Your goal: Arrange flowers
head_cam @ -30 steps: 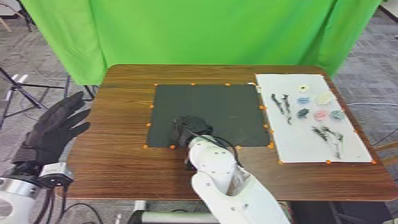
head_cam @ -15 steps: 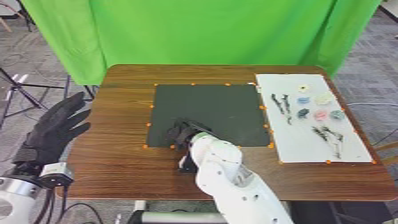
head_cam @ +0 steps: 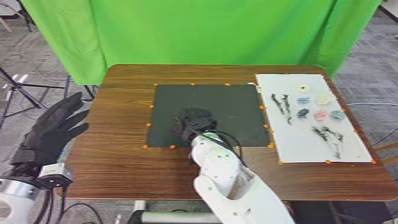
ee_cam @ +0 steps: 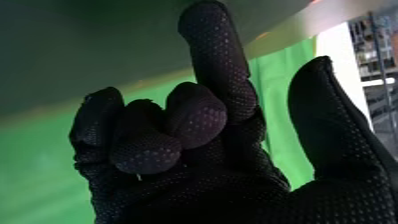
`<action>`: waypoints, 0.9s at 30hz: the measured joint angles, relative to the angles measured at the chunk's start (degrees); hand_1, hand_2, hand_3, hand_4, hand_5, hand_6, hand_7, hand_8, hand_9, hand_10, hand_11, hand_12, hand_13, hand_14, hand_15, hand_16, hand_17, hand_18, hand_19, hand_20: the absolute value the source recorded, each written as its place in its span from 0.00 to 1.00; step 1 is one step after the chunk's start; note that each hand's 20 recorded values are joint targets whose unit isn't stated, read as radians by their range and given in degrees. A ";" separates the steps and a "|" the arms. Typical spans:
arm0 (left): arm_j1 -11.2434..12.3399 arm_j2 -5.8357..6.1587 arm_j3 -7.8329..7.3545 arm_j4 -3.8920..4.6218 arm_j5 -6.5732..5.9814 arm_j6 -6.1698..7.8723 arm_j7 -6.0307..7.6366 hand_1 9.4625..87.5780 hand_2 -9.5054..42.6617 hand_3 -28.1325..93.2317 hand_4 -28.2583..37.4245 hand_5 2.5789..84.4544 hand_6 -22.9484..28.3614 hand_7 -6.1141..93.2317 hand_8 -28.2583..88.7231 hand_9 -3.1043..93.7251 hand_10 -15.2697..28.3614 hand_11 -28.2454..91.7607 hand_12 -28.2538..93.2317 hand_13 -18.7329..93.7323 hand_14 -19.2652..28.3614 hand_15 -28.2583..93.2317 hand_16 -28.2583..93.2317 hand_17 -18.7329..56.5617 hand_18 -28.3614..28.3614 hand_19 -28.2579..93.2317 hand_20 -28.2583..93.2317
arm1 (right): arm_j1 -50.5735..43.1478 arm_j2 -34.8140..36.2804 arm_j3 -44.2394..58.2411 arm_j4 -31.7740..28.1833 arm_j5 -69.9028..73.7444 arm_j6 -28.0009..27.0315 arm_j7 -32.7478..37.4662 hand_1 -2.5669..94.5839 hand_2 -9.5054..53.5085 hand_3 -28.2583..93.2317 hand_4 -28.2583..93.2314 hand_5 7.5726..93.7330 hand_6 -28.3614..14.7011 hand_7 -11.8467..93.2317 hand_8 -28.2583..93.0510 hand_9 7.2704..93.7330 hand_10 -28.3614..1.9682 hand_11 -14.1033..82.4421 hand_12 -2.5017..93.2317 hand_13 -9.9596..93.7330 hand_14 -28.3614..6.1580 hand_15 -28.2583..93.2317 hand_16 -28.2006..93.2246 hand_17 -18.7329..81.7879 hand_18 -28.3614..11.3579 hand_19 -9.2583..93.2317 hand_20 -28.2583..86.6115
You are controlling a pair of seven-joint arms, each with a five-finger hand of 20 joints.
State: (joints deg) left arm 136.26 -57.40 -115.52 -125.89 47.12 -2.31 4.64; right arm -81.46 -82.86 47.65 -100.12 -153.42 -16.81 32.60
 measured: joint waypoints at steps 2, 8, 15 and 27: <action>0.30 -0.09 -0.13 -0.05 -0.01 0.01 0.15 0.18 0.01 0.81 0.01 0.19 0.45 0.30 0.14 0.21 0.53 0.30 0.43 0.27 0.64 0.37 0.30 0.11 0.82 0.51 0.32 | 0.31 0.92 0.03 -0.92 0.99 -0.14 -0.13 0.17 0.34 0.86 0.04 0.83 0.63 0.56 0.18 0.82 0.51 0.83 0.56 0.75 0.39 0.94 0.57 0.45 0.13 0.92 0.64; 0.74 -0.18 -0.22 -0.07 -0.04 0.01 0.41 0.18 0.01 0.81 0.01 0.20 0.45 0.30 0.14 0.21 0.54 0.30 0.43 0.27 0.64 0.37 0.30 0.11 0.82 0.51 0.32 | 1.48 2.85 0.09 -2.41 9.03 -0.08 -0.83 0.16 0.37 0.87 0.04 0.73 0.58 0.46 0.15 0.68 0.45 0.78 0.51 0.65 0.34 0.91 0.53 0.39 0.14 0.85 0.66; 0.36 -0.17 0.02 0.03 -0.11 -0.02 0.28 0.18 0.02 0.81 0.01 0.20 0.45 0.30 0.14 0.21 0.54 0.30 0.43 0.27 0.64 0.37 0.30 0.11 0.82 0.51 0.32 | 1.13 2.86 1.21 -1.75 9.67 -2.65 -3.32 0.13 0.43 0.91 0.06 0.49 0.42 0.34 0.15 0.43 0.26 0.73 0.44 0.53 0.32 0.92 0.48 0.31 0.12 0.80 0.67; 0.26 -0.14 0.11 0.12 -0.24 -0.03 0.23 0.18 0.02 0.81 0.01 0.20 0.45 0.29 0.14 0.21 0.54 0.31 0.43 0.27 0.64 0.37 0.30 0.11 0.82 0.51 0.32 | 0.23 2.76 1.82 -1.26 10.99 -4.89 -4.13 0.13 0.42 0.91 0.06 0.54 0.44 0.35 0.15 0.47 0.27 0.73 0.43 0.55 0.33 0.92 0.46 0.31 0.12 0.79 0.68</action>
State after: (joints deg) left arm 136.52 -57.54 -115.42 -125.77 46.88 -2.34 4.87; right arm -81.23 -80.10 49.47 -101.38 -142.43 -21.70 28.47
